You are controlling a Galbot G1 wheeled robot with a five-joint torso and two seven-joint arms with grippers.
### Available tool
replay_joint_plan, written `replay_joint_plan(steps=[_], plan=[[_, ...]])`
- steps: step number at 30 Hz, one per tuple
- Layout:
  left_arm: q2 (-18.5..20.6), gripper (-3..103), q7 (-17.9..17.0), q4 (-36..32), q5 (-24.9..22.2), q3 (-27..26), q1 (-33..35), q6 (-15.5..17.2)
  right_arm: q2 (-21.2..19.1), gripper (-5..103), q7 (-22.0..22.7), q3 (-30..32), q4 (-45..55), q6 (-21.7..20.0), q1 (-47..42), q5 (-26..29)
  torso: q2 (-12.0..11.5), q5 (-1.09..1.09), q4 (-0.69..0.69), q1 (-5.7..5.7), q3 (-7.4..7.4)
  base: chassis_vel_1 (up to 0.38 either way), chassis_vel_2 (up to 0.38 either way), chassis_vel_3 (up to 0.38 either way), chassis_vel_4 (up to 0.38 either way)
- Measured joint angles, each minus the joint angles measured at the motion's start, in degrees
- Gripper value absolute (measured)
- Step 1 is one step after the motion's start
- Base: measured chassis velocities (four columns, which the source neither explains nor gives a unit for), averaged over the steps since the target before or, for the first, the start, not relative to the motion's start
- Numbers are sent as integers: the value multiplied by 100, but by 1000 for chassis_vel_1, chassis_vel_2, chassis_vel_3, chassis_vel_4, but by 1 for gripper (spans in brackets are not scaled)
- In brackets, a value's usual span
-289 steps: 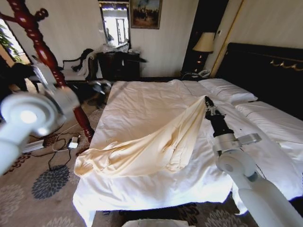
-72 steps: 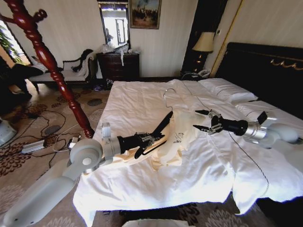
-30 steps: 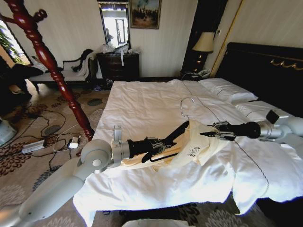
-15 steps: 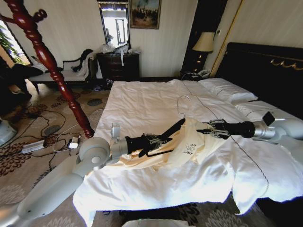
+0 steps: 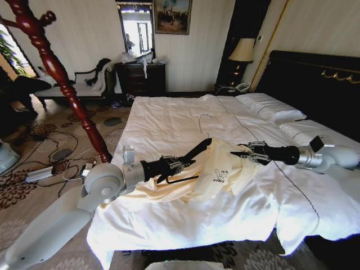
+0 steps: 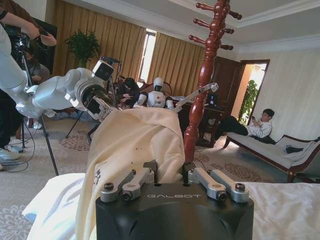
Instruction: Pick up the clothes from the bed and hang them on the clothes hanger.
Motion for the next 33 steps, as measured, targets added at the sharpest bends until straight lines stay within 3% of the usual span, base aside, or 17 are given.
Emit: replay_joint_plan(steps=[12, 19, 21, 25, 27, 30, 32, 33], plan=[[-28, 18, -119, -2, 21, -2, -3, -24, 30, 23, -12, 2, -11, 108, -5, 96, 0, 0, 0, 0, 0, 0, 0, 0, 0], [-82, 49, -199, 42, 150, 34, -27, -79, 40, 23, -43, 1, -4, 158, -9, 124, 0, 1, 0, 0, 0, 0, 0, 0, 0], [-90, 49, -199, 42, 152, 34, -28, -82, 43, 23, -45, 1, -5, 164, -11, 123, 0, 0, 0, 0, 0, 0, 0, 0, 0], [-140, 71, -189, -17, 171, -59, -52, -155, 75, 23, 9, -9, -36, 281, -39, 6, 0, 0, 0, 0, 0, 0, 0, 0, 0], [-148, 71, -179, -39, 171, -98, -66, -180, 85, 23, 71, -10, -43, 323, -48, -44, 0, 0, 0, 0, 0, 0, 0, 0, 0], [-134, 87, -104, -172, 107, -293, -122, -317, 155, 23, 332, -24, -99, 425, -96, -259, 0, 1, 0, 0, 0, 0, 0, 0, 0], [-120, 87, -94, -194, 92, -314, -126, -334, 166, 23, 365, -30, -108, 432, -103, -279, 0, 1, 0, 0, 0, 0, 0, 0, 0], [-94, 93, -76, -229, 78, -333, -130, -354, 193, 23, 431, -40, -127, 442, -113, -316, 0, 1, 0, 0, 0, 0, 0, 0, 0]])
